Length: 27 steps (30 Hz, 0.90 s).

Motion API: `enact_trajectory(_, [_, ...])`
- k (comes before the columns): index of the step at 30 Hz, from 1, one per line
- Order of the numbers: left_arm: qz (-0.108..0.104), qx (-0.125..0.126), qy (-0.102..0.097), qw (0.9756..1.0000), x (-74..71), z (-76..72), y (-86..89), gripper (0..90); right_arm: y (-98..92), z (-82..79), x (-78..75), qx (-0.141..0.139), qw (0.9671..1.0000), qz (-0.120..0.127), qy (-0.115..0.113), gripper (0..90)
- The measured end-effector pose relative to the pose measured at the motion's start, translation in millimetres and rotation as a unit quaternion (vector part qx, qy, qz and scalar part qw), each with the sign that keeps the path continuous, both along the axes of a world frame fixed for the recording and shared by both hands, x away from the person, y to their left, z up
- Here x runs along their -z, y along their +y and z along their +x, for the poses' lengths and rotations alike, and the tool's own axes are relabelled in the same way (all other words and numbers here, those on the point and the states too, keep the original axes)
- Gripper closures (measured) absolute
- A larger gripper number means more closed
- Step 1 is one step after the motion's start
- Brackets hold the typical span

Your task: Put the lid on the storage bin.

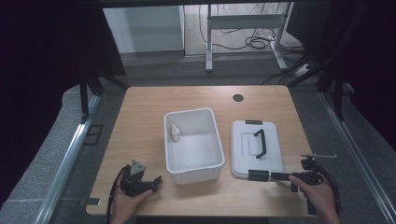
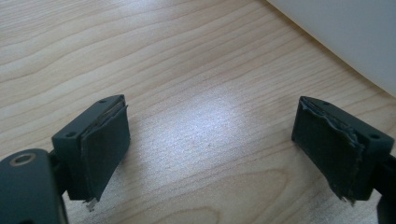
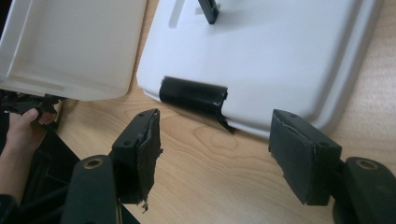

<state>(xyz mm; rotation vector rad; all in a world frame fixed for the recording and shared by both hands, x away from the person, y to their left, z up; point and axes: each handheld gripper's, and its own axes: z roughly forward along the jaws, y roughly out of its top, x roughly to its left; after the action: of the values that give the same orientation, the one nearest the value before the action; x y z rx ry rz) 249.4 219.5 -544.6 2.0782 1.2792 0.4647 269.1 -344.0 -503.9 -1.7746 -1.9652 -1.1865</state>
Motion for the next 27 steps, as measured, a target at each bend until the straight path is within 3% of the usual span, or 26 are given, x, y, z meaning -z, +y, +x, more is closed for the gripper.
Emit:
enact_trajectory(8, [-0.001,0.006,0.000,1.0000,0.1,-3.2,1.9,12.4,2.2,-4.9,-8.0,-0.005,0.9999,-0.001,-0.013,33.6])
enact_trajectory(14, [-0.001,0.008,0.000,1.0000,0.1,-3.3,2.3,12.4,-7.8,-8.4,-12.7,0.020,0.9991,-0.004,-0.037,34.1])
enact_trajectory(19, [-0.001,0.009,0.000,1.0000,0.1,-3.5,2.5,12.5,-15.8,-9.8,-10.9,0.032,0.9988,-0.007,-0.036,34.1])
enact_trajectory(27, [0.000,0.008,0.000,1.0000,0.0,-4.3,2.5,12.7,-16.4,-11.8,-13.1,0.029,0.9988,-0.004,-0.040,34.1])
